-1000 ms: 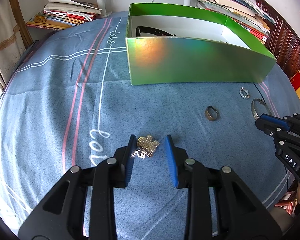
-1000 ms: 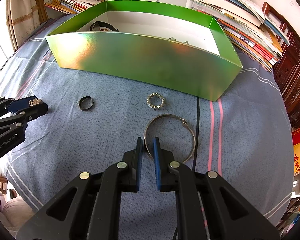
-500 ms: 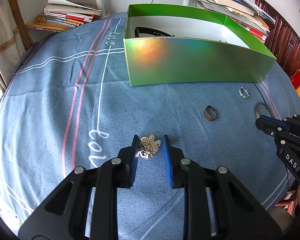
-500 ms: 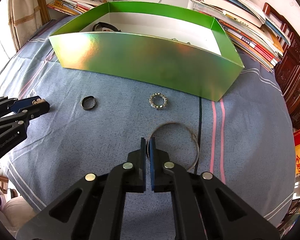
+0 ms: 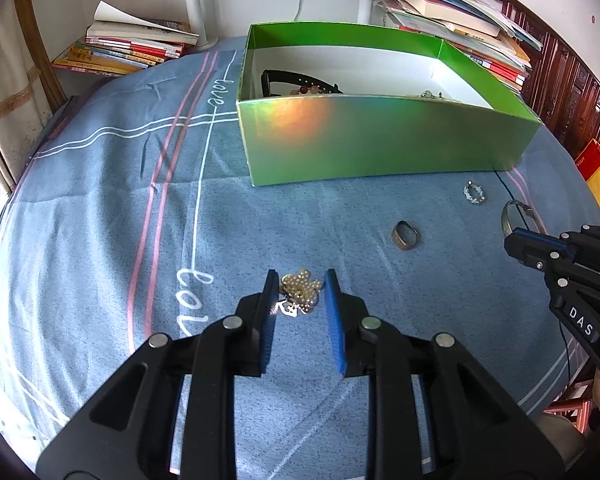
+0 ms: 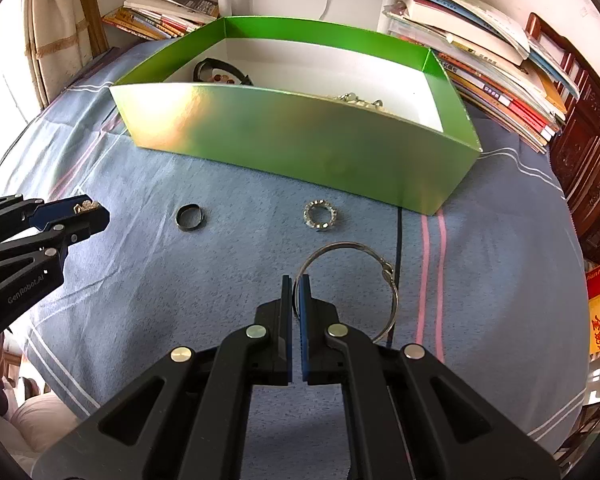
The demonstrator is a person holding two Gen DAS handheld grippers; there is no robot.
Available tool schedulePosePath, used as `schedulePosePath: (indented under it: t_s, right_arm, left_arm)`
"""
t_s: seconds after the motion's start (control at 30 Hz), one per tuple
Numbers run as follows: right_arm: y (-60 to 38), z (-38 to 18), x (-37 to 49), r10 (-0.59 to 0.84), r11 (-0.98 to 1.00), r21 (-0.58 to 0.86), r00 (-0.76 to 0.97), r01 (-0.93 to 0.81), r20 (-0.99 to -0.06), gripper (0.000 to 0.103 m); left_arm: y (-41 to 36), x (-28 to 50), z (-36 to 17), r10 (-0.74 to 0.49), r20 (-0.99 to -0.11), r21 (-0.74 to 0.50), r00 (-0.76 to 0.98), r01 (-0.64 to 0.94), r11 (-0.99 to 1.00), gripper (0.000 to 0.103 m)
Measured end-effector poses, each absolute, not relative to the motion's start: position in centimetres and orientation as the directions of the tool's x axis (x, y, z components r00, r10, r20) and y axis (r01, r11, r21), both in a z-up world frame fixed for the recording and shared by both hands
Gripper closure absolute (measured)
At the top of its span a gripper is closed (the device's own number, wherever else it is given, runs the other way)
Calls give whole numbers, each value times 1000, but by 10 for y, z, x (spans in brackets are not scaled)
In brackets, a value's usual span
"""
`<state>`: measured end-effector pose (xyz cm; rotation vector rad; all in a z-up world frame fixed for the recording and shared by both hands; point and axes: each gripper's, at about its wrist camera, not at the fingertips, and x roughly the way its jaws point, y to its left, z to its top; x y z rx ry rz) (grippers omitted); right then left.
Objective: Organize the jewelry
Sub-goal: 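Grasp the flower charm with the left tool while the right tool grasps the bangle, then release the charm from the left tool while the right tool releases the bangle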
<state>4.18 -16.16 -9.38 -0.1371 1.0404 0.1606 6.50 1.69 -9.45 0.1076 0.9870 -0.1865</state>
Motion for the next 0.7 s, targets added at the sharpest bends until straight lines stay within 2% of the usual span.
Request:
schedulePosePath:
  t_s: [0.7]
  right_arm:
    - [-159,-94,41,82,978,-26,494,-207,-865,100]
  left_arm:
    - [17,64,-95,-108,-835,6,539,206,979,80]
